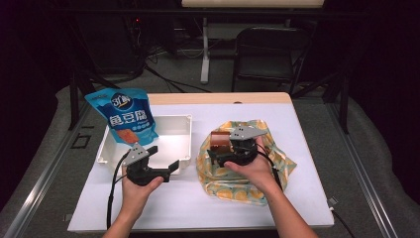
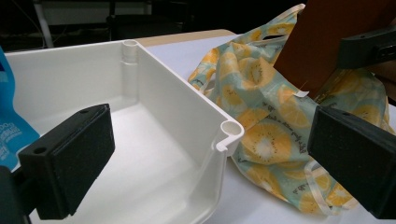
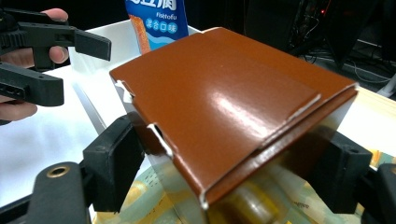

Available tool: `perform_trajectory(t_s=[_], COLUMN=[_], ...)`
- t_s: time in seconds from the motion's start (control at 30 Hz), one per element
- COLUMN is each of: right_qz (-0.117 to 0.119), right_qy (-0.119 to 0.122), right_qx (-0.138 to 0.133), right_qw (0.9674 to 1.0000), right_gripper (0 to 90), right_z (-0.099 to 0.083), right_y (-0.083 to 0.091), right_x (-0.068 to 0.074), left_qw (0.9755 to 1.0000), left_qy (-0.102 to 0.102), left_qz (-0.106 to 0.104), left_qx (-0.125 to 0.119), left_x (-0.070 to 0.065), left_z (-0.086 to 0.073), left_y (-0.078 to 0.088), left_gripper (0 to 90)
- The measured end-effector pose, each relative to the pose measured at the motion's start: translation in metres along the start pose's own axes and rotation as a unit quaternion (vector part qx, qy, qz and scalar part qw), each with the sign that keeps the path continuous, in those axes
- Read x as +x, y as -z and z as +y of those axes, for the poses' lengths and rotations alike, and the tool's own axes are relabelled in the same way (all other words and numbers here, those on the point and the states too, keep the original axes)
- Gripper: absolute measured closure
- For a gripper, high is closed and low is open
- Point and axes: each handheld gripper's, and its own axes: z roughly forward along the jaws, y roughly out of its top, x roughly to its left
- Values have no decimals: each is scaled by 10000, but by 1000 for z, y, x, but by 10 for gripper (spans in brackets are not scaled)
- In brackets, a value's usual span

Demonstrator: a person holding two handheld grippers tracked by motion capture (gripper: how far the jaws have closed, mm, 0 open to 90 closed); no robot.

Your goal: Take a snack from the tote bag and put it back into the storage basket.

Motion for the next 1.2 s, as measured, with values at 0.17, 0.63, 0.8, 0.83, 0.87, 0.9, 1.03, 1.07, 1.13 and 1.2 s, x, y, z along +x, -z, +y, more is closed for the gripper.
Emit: perform_trajectory(t_s=[0.17, 0.63, 0.8, 0.83, 0.87, 0.9, 1.03, 1.07, 1.13, 1.2], right_qz=[-9, -15, 45, 50, 52, 58, 111, 131, 152, 155], right_qy=[-47, -133, -159, -148, -147, -123, -74, -58, -36, -7], right_qx=[-44, -160, -259, -276, -282, -264, -292, -303, -320, -317], right_qw=[10000, 9998, 9995, 9995, 9995, 9996, 9995, 9994, 9994, 9994], right_gripper=[205, 213, 215, 215, 215, 215, 216, 216, 216, 216], right_z=[-2, 17, 28, 29, 31, 33, 38, 40, 42, 44], right_y=[3, 17, 28, 29, 30, 32, 37, 38, 40, 42], right_x=[-1, 0, 0, 0, 1, 1, 4, 5, 7, 8], left_qw=[10000, 9989, 9974, 9969, 9965, 9952, 9917, 9911, 9897, 9883], left_qy=[-34, -211, -384, -404, -430, -476, -672, -686, -704, -736], left_qz=[-36, -368, -584, -650, -687, -838, -1082, -1134, -1239, -1329], left_qx=[13, -177, -195, -194, -201, -174, -168, -145, -144, -94], left_x=[-2, -17, -26, -28, -31, -33, -44, -45, -49, -52], left_z=[0, 12, 19, 20, 22, 24, 30, 32, 35, 38], left_y=[-1, -10, -16, -18, -19, -22, -30, -34, -40, -45], left_gripper=[12, 44, 50, 50, 50, 52, 112, 109, 104, 99])
